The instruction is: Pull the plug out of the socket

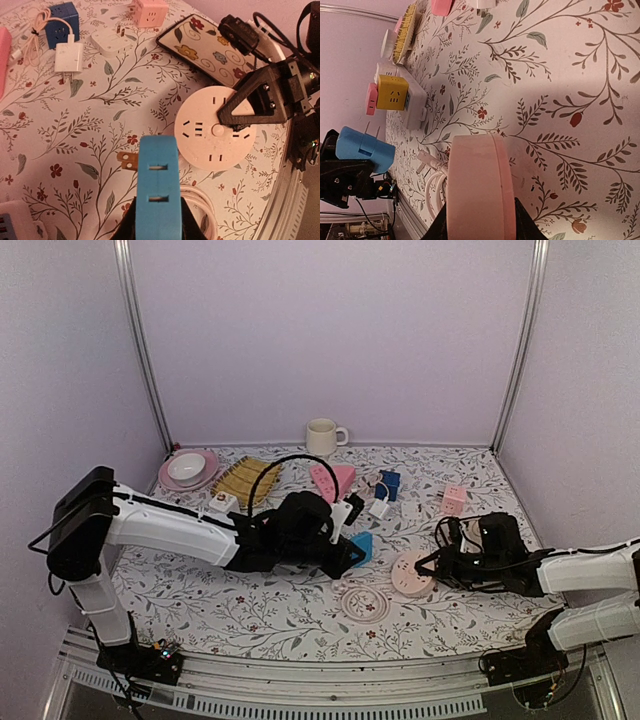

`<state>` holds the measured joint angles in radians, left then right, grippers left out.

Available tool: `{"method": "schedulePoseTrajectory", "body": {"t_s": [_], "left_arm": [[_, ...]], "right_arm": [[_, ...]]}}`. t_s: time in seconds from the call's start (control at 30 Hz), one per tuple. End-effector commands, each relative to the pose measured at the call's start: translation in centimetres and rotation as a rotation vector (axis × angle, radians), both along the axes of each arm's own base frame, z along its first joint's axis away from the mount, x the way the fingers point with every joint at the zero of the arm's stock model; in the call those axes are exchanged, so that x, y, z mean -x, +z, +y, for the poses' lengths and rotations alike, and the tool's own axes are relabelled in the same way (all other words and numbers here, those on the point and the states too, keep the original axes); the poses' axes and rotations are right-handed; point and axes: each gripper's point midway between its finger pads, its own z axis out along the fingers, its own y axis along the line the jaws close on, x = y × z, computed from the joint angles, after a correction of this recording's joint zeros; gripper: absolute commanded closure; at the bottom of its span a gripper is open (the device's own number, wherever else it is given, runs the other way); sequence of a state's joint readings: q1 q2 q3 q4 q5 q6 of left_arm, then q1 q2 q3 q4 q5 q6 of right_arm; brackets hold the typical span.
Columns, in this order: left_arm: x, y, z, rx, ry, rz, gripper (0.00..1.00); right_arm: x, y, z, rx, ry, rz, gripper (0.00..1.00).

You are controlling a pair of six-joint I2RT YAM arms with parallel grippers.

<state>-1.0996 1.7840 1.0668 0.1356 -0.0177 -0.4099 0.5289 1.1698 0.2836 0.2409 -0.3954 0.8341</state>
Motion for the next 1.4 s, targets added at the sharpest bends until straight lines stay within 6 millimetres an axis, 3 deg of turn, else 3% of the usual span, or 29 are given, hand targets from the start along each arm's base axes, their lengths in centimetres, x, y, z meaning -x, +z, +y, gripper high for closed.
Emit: {"method": "schedulePoseTrajectory", "body": {"t_s": [0.0, 0.2, 0.23, 0.33, 0.8, 0.97, 1.37], "left_arm": [[-1.2, -0.8, -1.3, -0.048, 0.015, -0.026, 1.00], [-2.9, -2.5, -2.2, -0.109, 0.045, -0.019, 1.00], [-3.1, -4.0, -2.4, -0.132, 0.042, -0.002, 1.00], [-3.5, -5.5, -3.0, -0.150, 0.035, 0.018, 1.00], [-5.0, -8.8, -4.1, -0.198, 0.072, 0.048, 1.00], [-4.9, -9.1, -4.1, -0.193, 0.072, 0.054, 0.88], [-4.5, -7.7, -3.7, -0.150, 0.074, 0.051, 0.41]], "right_arm": [[-0.2, -1.7, -1.1, 0.077, -0.022, 0.007, 0.94], [-0.8, -2.2, -1.8, 0.130, -0.045, 0.007, 0.83], [-0.9, -2.2, -1.9, 0.136, -0.048, 0.004, 0.82], [-1.1, -1.9, -2.1, 0.153, -0.054, -0.009, 0.70], [-2.8, 0.9, -3.3, 0.245, -0.097, -0.096, 0.38], [-3.3, 2.2, -3.3, 0.251, -0.104, -0.123, 0.26], [-3.6, 4.4, -3.5, 0.251, -0.113, -0.174, 0.09]]}}
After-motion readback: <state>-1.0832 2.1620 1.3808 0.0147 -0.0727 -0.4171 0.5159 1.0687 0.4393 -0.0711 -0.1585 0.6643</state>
